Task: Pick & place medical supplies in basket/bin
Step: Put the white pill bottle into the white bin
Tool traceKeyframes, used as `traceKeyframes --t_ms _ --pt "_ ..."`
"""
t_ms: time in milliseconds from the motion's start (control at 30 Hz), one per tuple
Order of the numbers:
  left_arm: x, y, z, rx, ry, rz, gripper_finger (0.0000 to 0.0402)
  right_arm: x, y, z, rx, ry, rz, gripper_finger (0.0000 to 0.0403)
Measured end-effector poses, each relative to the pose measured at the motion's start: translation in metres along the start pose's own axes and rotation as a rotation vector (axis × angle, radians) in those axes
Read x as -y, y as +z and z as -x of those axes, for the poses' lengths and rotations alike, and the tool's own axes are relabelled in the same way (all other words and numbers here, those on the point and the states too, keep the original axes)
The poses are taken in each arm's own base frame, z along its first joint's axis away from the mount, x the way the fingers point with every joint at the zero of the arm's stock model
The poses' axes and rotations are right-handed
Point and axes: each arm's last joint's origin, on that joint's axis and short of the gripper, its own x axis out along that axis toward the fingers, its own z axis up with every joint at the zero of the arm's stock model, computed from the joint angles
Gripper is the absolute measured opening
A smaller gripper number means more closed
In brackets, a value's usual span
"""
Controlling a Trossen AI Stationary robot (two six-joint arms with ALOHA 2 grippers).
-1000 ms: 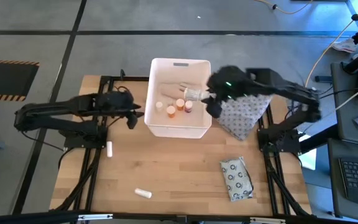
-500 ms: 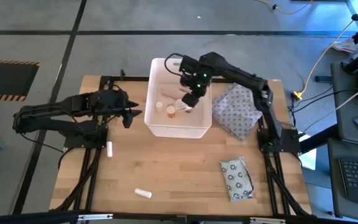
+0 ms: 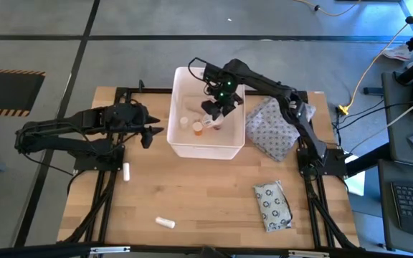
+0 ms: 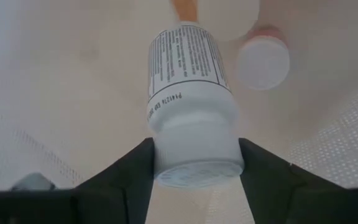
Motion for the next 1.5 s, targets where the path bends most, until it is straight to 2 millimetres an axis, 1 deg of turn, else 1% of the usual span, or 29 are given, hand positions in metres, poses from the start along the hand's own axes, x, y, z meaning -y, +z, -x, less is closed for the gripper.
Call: traceKeyframes --t_ms 200,400,600,933,1067,1367,1500 --pt "0.0 0.0 0.0 0.0 0.0 -0.025 0.02 0.005 0.01 -0.019 -0.038 -0.027 -0.142 0.02" --pt "0.0 0.0 0.0 0.0 0.0 -0.025 0.02 0.011 0.02 -0.038 -0.073 -0.052 -0.236 0.02" --pt "0.0 -0.001 0.0 -0.008 -0.007 -0.058 0.02 0.014 0.025 -0.05 -0.108 -0.051 -0.326 0.02" --pt "0.001 -0.002 0.0 -0.025 -0.032 -0.079 0.02 0.015 0.027 -0.051 -0.081 -0.093 -0.342 0.02" --pt "0.0 -0.003 0.0 -0.04 -0.028 -0.082 0.02 0.018 0.027 -0.055 -0.086 -0.11 -0.35 0.02" --pt "0.0 -0.003 0.0 -0.04 -0.028 -0.082 0.02 0.018 0.026 -0.055 -0.08 -0.123 -0.306 0.0201" --pt "0.0 -0.003 0.0 -0.04 -0.028 -0.081 0.02 0.018 0.026 -0.055 -0.08 -0.12 -0.29 0.0218"
